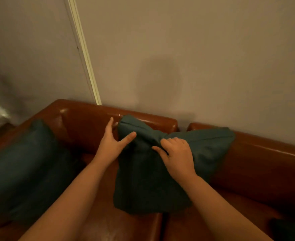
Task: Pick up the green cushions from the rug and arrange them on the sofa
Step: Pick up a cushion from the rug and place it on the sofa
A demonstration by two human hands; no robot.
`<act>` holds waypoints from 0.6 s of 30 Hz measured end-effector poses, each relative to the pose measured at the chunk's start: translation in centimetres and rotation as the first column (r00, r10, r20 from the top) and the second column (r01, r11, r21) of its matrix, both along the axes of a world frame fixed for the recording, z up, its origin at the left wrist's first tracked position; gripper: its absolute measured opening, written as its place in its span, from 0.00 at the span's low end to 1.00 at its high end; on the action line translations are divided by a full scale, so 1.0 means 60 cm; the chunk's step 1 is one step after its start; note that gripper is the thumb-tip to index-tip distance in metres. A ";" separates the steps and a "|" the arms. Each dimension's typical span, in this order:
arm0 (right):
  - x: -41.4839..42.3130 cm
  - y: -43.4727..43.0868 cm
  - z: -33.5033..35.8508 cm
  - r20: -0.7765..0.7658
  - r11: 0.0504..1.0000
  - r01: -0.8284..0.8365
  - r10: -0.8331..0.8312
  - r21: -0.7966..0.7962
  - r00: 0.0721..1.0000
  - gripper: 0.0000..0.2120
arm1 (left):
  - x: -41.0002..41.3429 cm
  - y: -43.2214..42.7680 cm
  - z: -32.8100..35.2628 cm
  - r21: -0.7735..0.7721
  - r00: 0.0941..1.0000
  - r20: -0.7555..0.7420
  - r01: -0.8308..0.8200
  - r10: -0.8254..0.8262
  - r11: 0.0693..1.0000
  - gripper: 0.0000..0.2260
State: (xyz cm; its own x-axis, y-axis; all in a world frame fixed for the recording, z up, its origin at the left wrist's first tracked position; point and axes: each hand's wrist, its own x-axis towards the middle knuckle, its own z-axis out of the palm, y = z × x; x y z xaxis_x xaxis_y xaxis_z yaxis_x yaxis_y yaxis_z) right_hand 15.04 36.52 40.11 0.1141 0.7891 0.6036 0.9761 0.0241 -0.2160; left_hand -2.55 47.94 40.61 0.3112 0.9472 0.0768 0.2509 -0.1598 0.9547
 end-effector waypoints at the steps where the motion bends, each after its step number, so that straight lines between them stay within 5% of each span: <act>1: 0.000 0.011 -0.003 0.014 1.000 -0.024 0.024 -0.017 1.000 0.19 | 0.004 0.014 0.002 -0.062 0.998 0.058 0.024 -0.020 0.998 0.46; 4: -0.009 0.037 -0.015 0.009 0.995 -0.063 0.064 -0.074 0.998 0.17 | 0.000 0.040 -0.020 -0.143 0.985 0.172 0.009 0.015 0.990 0.35; 8: -0.035 0.078 -0.038 -0.037 0.990 -0.069 0.065 -0.125 0.997 0.16 | -0.013 0.075 -0.051 -0.068 0.986 0.094 -0.129 0.135 0.989 0.10; 15: -0.087 0.135 -0.109 -0.219 0.997 0.047 -0.061 -0.069 0.974 0.16 | -0.077 0.154 -0.061 -0.138 0.976 0.208 -0.041 0.070 0.990 0.06; 18: -0.083 0.158 -0.151 -0.484 0.956 0.291 -0.272 -0.037 0.832 0.20 | -0.123 0.199 -0.046 -0.135 0.967 0.251 -0.005 0.039 0.991 0.09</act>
State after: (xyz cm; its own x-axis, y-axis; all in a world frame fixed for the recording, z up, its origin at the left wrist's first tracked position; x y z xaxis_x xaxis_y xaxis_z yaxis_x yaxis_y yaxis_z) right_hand 10.07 46.02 31.06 0.6100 0.6569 0.4432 0.7166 -0.2185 -0.6624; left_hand -9.91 59.88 37.87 0.2771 0.9605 0.0238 0.0015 -0.0252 0.9997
